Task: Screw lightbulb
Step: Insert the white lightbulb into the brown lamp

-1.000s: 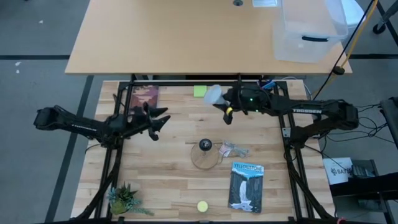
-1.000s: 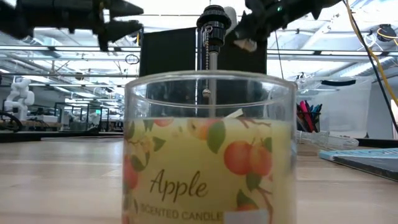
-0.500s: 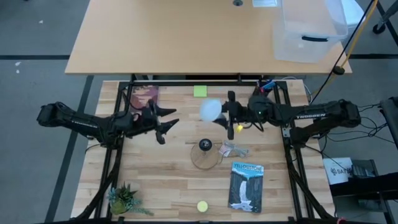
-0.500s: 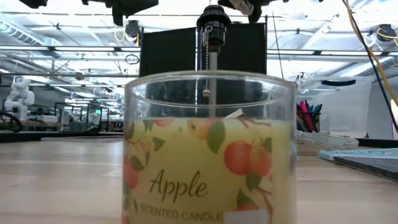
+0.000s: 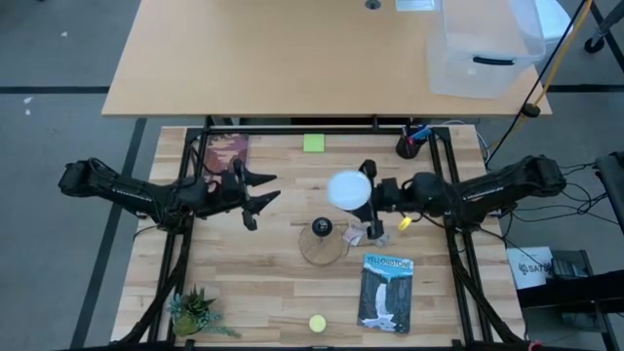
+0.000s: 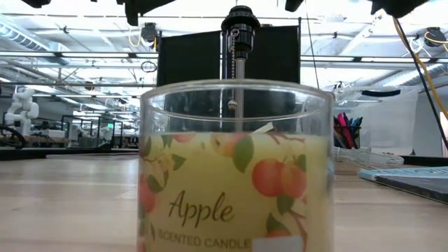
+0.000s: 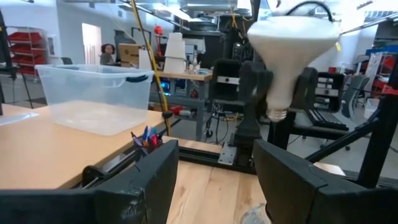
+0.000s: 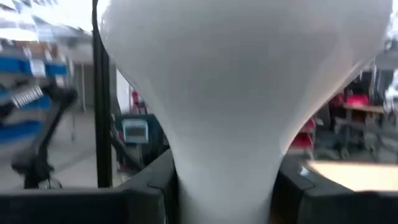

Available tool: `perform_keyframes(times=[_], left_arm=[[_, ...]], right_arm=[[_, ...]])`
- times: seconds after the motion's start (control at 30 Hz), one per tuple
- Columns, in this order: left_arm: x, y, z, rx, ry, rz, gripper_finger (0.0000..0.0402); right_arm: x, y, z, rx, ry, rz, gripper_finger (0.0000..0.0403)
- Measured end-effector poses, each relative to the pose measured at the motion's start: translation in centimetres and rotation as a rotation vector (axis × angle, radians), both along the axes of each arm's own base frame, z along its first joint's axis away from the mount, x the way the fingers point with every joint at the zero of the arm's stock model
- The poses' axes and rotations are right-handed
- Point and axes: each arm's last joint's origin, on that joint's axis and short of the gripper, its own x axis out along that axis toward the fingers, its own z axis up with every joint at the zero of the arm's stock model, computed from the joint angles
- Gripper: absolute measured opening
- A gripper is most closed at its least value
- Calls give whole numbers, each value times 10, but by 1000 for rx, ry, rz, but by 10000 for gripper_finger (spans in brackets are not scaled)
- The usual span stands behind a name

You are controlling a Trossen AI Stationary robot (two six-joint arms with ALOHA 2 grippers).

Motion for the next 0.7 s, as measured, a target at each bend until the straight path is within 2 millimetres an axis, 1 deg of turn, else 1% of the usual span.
perform_keyframes(times=[0.07,0.17,0.27,0.4,0.53,0.7], left_arm=[[0,0,1,-2,-11,0,213],[0,0,3,-5,-30,0,213],[-1,0,4,-6,-43,-5,213],[-1,-3,5,-4,-56,-34,213],[-1,-5,5,2,-57,-44,213],[-1,-4,6,2,-61,-43,213]], right_arm=[[2,3,-7,8,-9,9,151],[12,9,-18,15,-15,27,159],[20,12,-26,15,-38,42,155],[28,13,-36,11,-81,45,147],[36,14,-48,12,-100,46,154],[49,17,-54,17,-127,51,150]])
